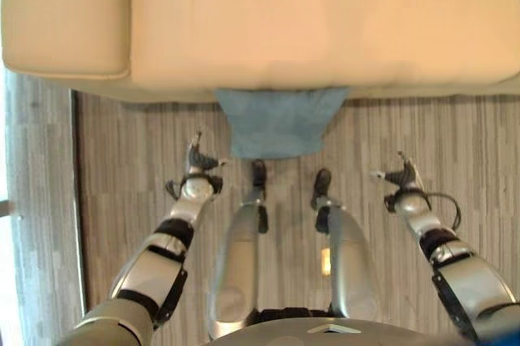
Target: Pick up all the scattered cushions and arrange them neatly on the sofa.
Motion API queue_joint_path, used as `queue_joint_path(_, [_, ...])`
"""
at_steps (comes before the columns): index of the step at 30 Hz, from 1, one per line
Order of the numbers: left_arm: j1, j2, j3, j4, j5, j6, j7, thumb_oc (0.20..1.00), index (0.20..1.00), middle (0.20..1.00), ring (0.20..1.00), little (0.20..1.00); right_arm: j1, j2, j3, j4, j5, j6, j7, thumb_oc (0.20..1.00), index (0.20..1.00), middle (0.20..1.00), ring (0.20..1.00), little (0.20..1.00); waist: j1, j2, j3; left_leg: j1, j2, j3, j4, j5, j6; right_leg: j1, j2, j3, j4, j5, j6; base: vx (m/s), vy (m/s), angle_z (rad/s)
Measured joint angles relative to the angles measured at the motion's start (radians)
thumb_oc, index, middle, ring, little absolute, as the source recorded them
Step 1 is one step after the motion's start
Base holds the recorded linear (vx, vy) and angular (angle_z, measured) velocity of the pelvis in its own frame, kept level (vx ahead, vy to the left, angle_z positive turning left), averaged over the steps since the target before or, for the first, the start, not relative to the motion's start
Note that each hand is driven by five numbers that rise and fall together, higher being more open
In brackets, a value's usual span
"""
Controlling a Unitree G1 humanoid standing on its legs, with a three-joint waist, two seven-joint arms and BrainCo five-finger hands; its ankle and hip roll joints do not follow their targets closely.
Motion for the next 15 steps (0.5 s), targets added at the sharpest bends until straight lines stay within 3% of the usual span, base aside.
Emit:
queue_joint_path(2, [-0.087, 0.017, 0.002, -0.009, -0.003, -0.005, 0.021, 1.0, 1.0, 1.0, 1.0, 1.0, -0.082, -0.025, -0.007, -0.044, 0.001, -0.009, -0.045, 1.0, 1.0, 1.0, 1.0, 1.0, -0.01, 0.001, 0.033, -0.106, 0.006, 0.0, 0.093, -0.015, 0.011, -0.102, -0.002, 0.014, 0.078, -0.001, -0.004, 0.0, 0.083, -0.06])
queue_joint_path(5, [-0.153, 0.031, -0.027, -0.008, -0.012, -0.008, 0.06, 1.0, 1.0, 1.0, 1.0, 1.0, -0.136, -0.044, -0.006, -0.062, 0.018, -0.026, -0.107, 1.0, 1.0, 1.0, 1.0, 1.0, -0.018, 0.0, 0.031, -0.206, 0.017, 0.005, 0.184, -0.058, 0.018, -0.195, -0.002, 0.032, 0.138, -0.026, -0.013, 0.03, 0.072, -0.13])
queue_joint_path(15, [-0.37, 0.055, -0.034, 0.004, -0.082, -0.023, 0.092, 1.0, 1.0, 1.0, 1.0, 1.0, -0.289, -0.085, 0.003, -0.086, 0.065, -0.051, -0.193, 1.0, 1.0, 1.0, 1.0, 1.0, -0.042, -0.001, 0.028, -0.431, 0.007, 0.015, 0.273, -0.071, 0.032, -0.422, -0.025, 0.053, 0.223, -0.028, -0.014, 0.03, 0.046, 0.01])
